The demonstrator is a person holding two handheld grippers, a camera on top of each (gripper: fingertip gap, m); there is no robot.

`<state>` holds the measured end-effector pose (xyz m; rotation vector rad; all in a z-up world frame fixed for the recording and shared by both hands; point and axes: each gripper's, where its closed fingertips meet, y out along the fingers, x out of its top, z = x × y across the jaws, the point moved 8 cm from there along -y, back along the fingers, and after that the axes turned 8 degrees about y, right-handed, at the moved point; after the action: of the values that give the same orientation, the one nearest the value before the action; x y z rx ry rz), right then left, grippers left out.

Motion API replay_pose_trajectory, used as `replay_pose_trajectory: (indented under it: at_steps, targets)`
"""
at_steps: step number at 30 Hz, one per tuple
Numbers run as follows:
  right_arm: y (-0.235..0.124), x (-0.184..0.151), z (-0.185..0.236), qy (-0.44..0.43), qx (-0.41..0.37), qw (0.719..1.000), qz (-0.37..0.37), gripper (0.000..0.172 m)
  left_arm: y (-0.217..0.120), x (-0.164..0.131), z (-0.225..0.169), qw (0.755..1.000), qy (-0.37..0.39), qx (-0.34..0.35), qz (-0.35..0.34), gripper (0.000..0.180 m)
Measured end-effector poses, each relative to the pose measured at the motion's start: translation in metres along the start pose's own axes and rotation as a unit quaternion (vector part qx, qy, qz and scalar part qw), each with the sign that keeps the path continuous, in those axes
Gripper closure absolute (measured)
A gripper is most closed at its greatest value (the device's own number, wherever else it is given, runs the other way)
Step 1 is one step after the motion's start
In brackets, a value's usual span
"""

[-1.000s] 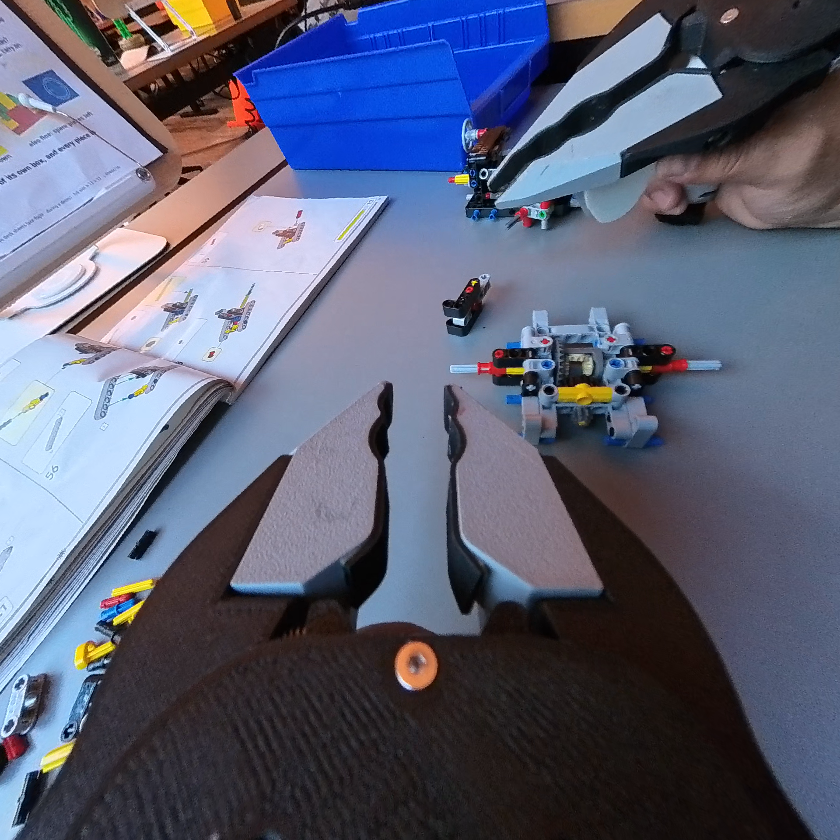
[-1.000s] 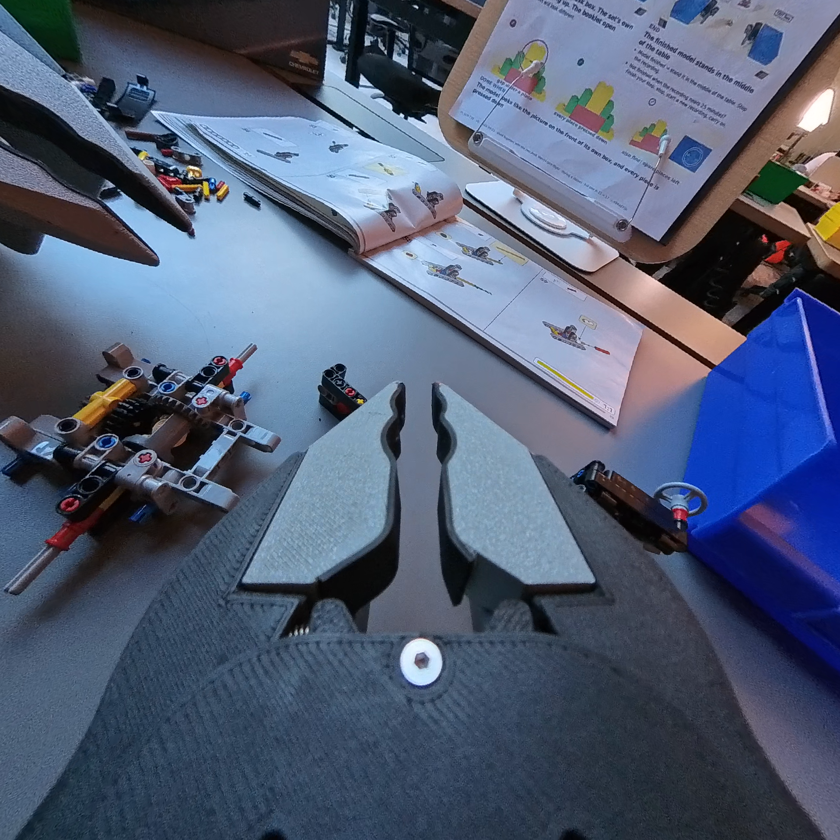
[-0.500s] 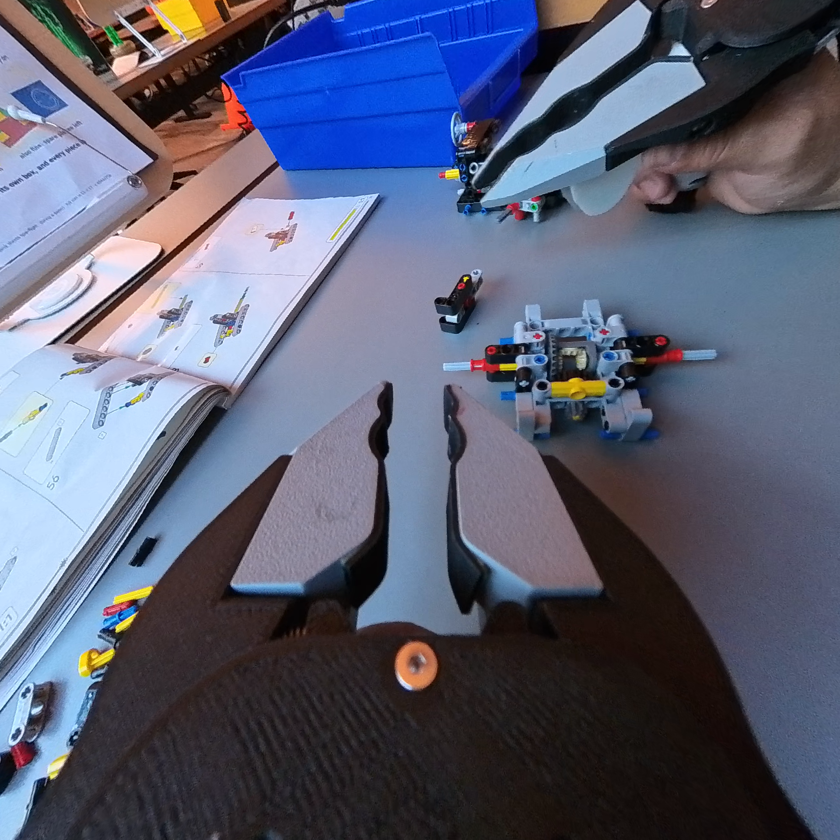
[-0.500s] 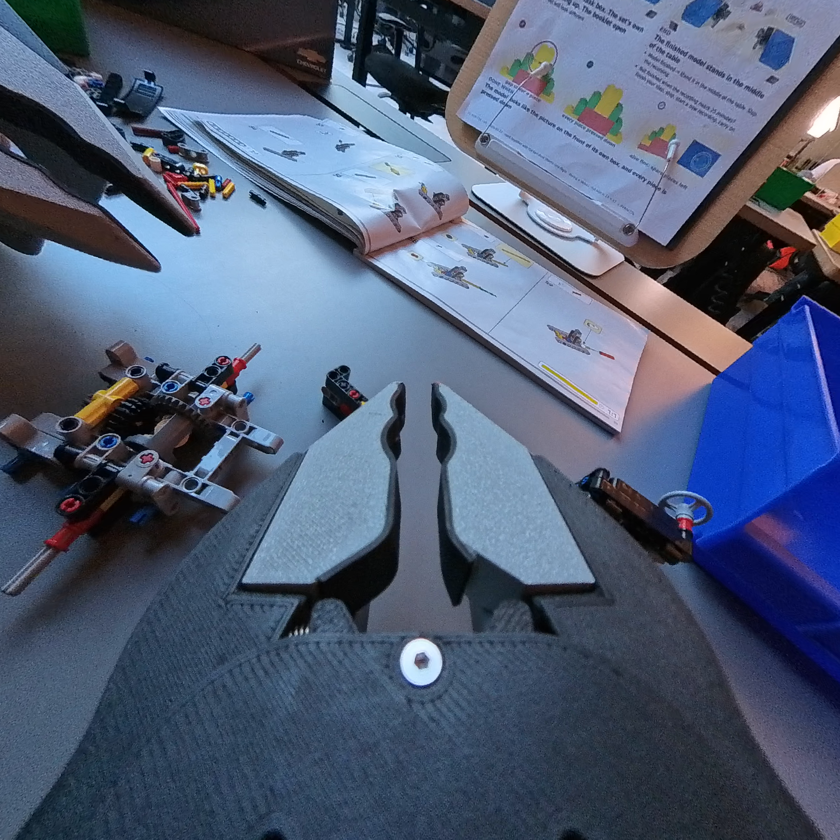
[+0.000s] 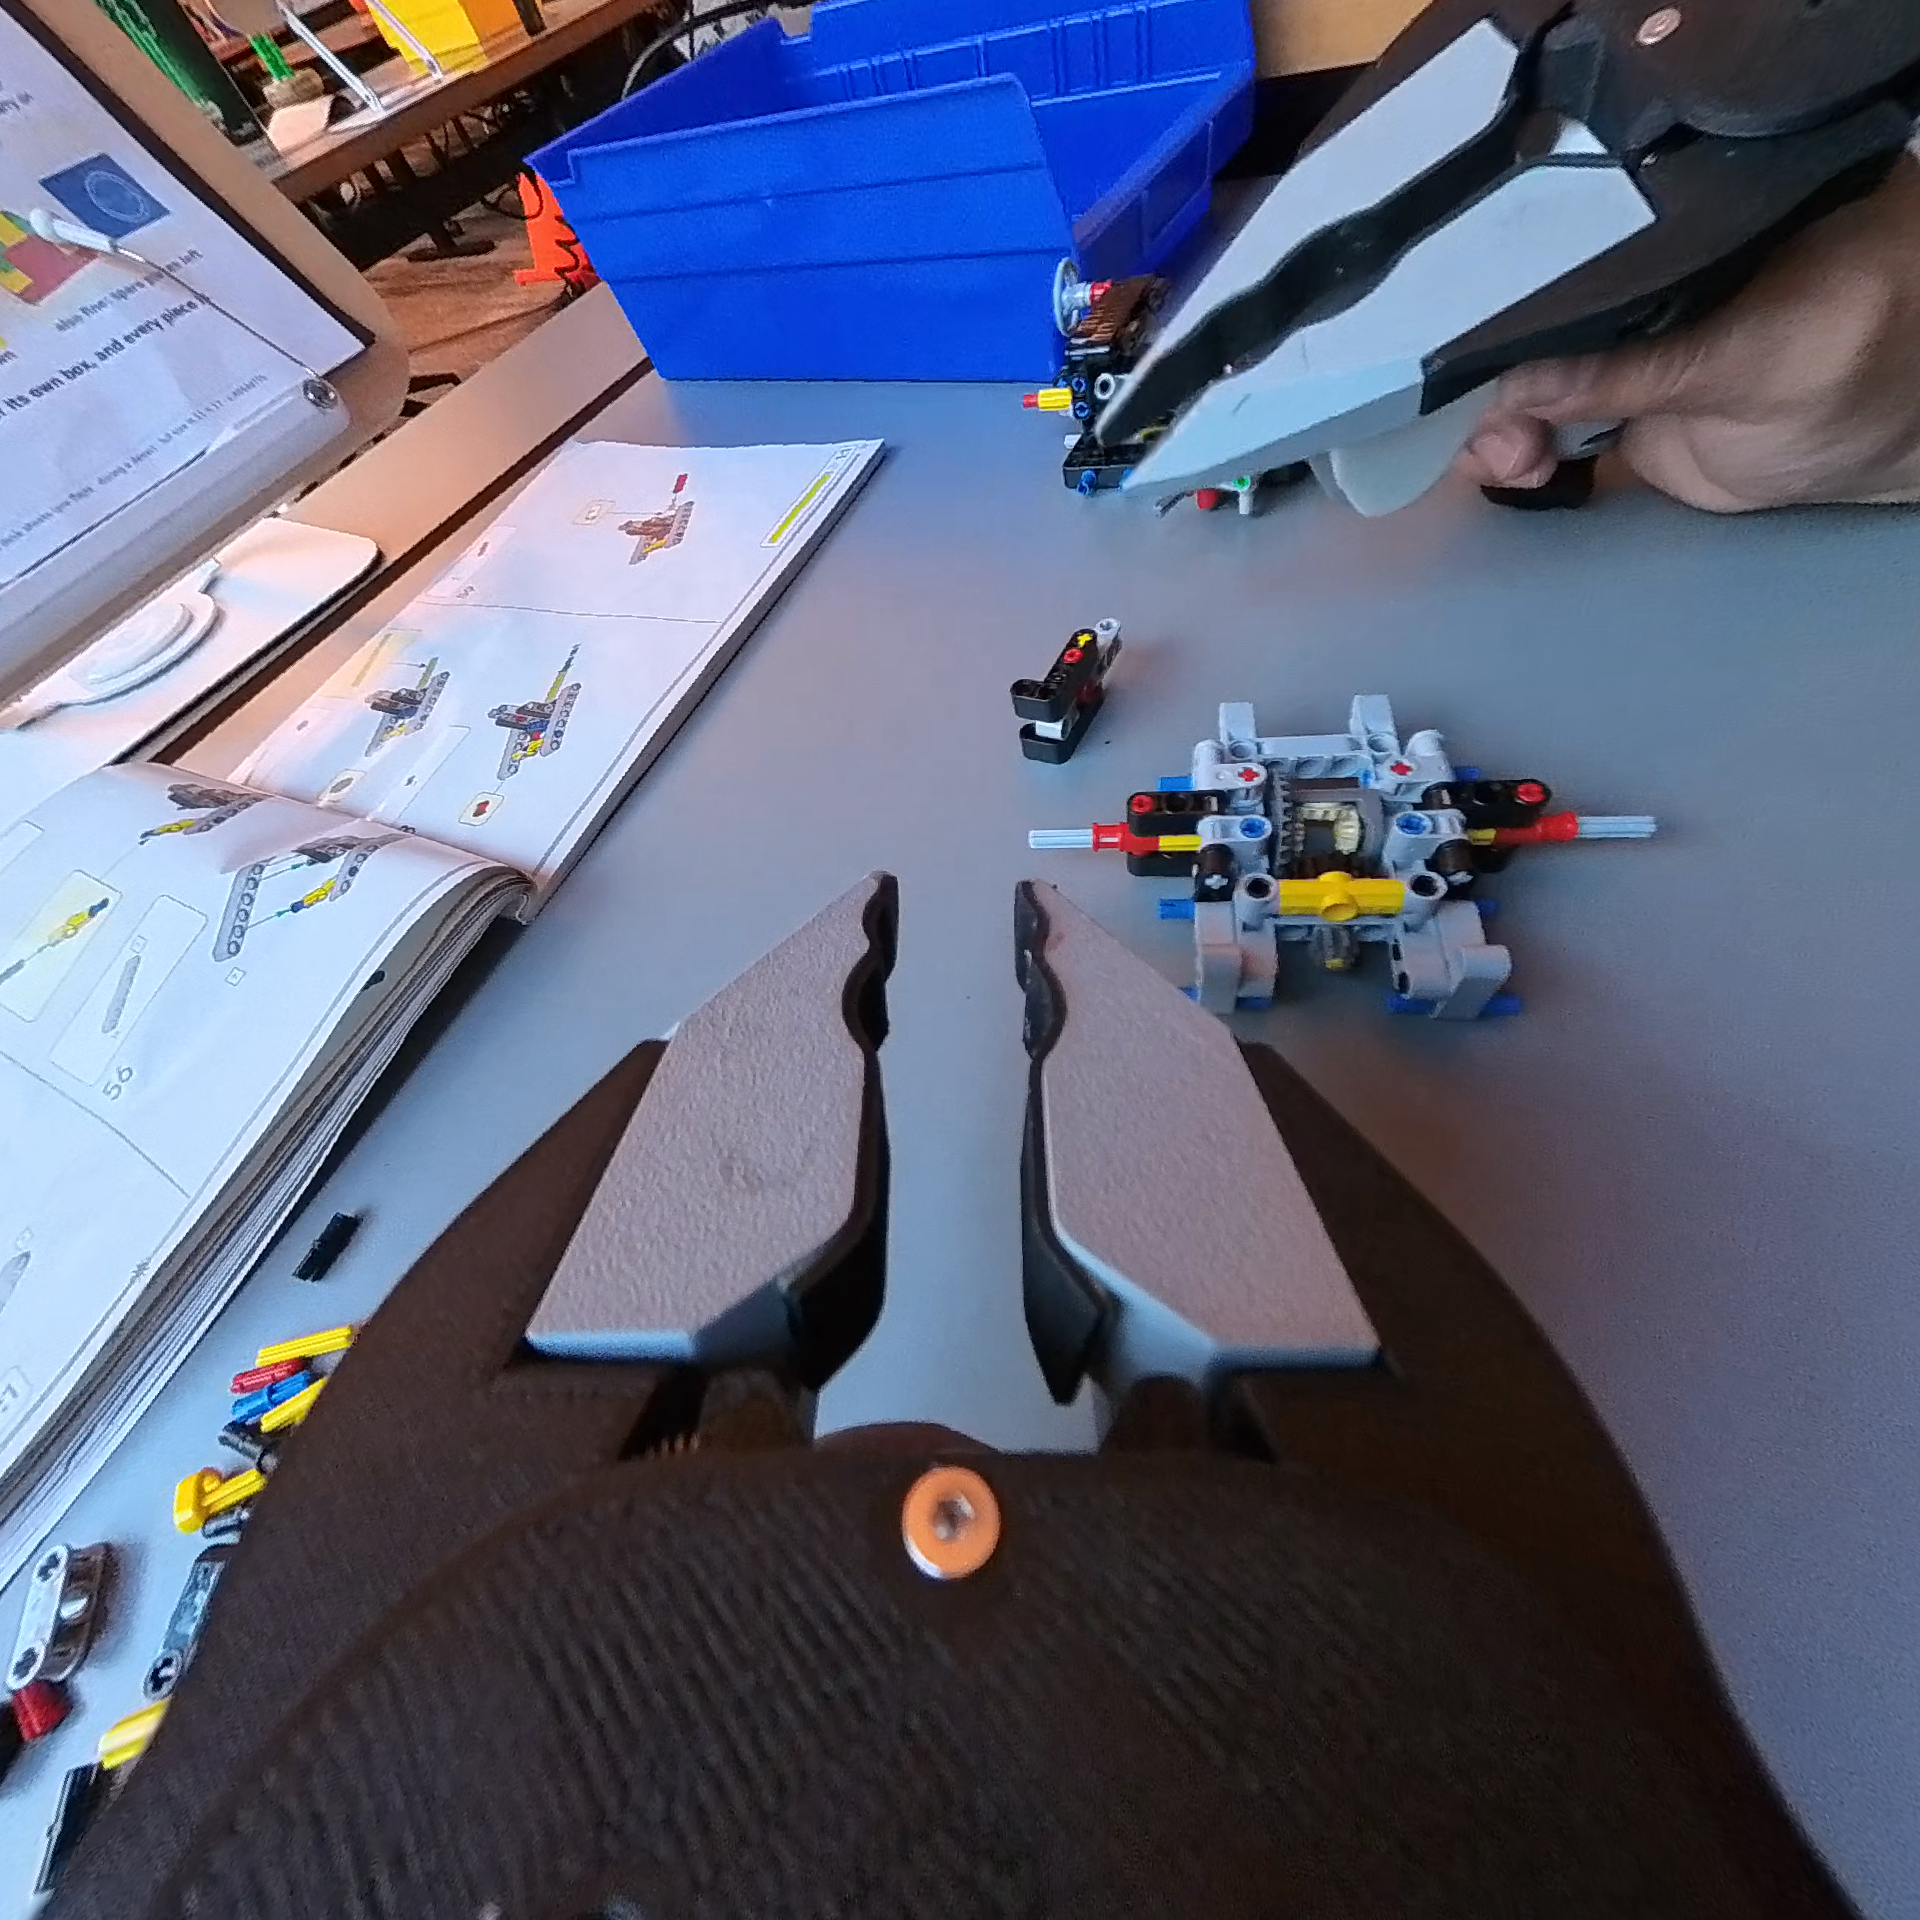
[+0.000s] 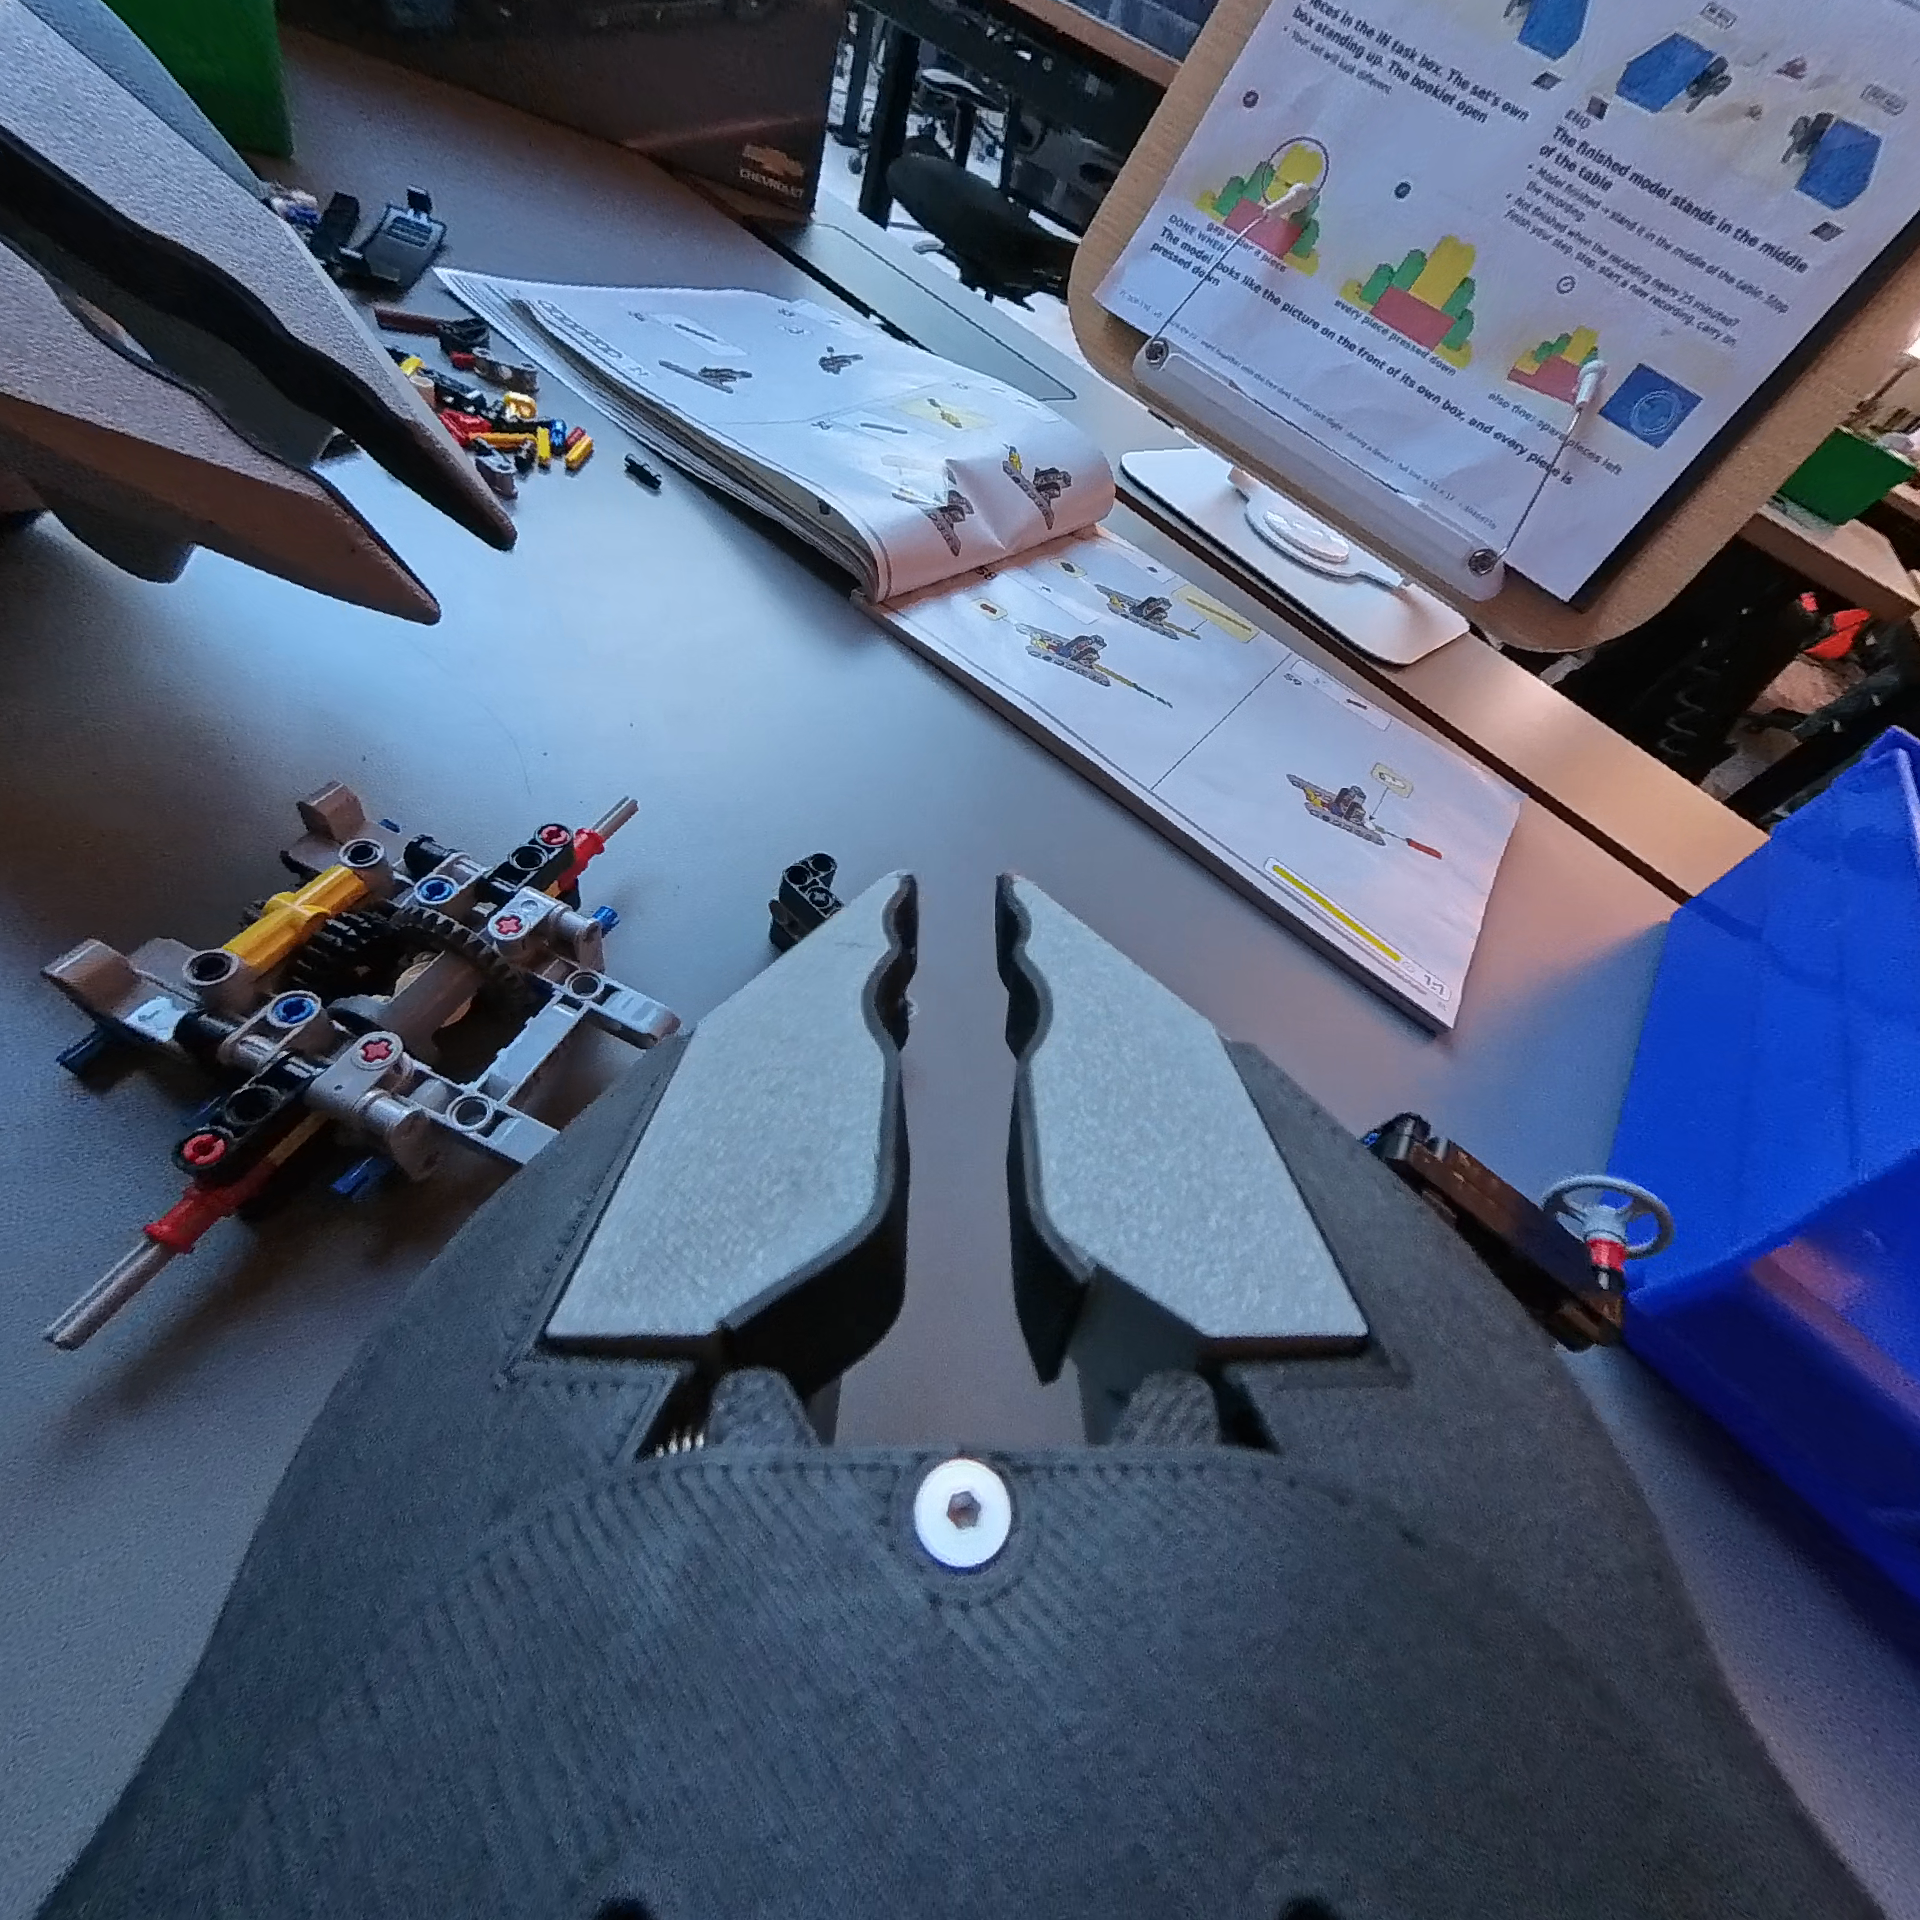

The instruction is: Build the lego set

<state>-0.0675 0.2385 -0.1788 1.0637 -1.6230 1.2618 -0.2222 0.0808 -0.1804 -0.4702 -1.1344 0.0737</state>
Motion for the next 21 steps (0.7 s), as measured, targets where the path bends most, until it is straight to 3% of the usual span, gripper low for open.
replay_pose_trajectory:
  at_steps: [10, 21]
  targets:
    - [0.012, -0.004, 0.002, 0.013, 0.089, 0.994, 0.061, 0.158, -0.002, -0.001, 0.003, 1.0, -0.011, 0.002, -0.006, 0.16]
    - [0.025, 0.002, -0.005, -0.036, 0.121, 0.983, 0.137, 0.156, -0.002, -0.001, 0.003, 1.0, -0.012, -0.002, -0.007, 0.16]
